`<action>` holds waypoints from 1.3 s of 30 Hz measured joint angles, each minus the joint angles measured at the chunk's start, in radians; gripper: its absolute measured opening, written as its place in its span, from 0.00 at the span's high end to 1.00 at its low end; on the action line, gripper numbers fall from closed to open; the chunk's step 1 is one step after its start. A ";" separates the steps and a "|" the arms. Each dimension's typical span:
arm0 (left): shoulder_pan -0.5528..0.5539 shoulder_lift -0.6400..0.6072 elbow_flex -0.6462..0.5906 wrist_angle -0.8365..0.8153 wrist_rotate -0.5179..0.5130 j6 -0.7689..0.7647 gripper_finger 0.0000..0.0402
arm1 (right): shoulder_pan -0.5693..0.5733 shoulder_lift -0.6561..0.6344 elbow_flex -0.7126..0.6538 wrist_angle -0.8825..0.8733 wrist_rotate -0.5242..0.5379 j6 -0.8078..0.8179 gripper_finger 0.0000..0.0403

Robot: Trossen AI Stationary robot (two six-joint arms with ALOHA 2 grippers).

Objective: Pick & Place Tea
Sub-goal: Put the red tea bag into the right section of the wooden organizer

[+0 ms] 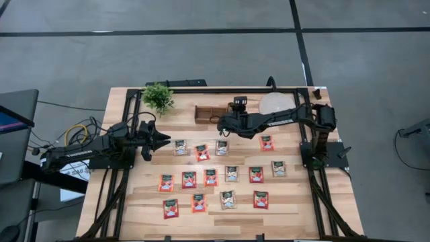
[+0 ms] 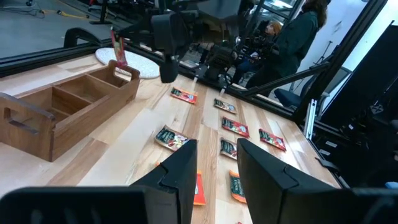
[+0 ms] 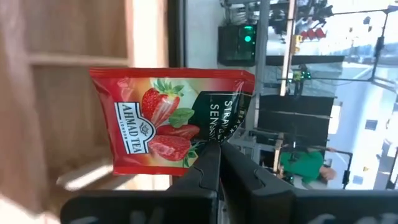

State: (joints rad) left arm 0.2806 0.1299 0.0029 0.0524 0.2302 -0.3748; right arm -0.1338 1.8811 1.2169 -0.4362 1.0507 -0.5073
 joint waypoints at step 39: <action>0.000 0.001 0.000 -0.002 -0.008 0.002 0.74 | -0.052 0.096 0.007 0.040 -0.006 0.012 1.00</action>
State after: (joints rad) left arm 0.2810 0.1314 0.0029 0.0502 0.2222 -0.3732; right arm -0.1854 1.9774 1.2236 -0.3958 1.0450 -0.4957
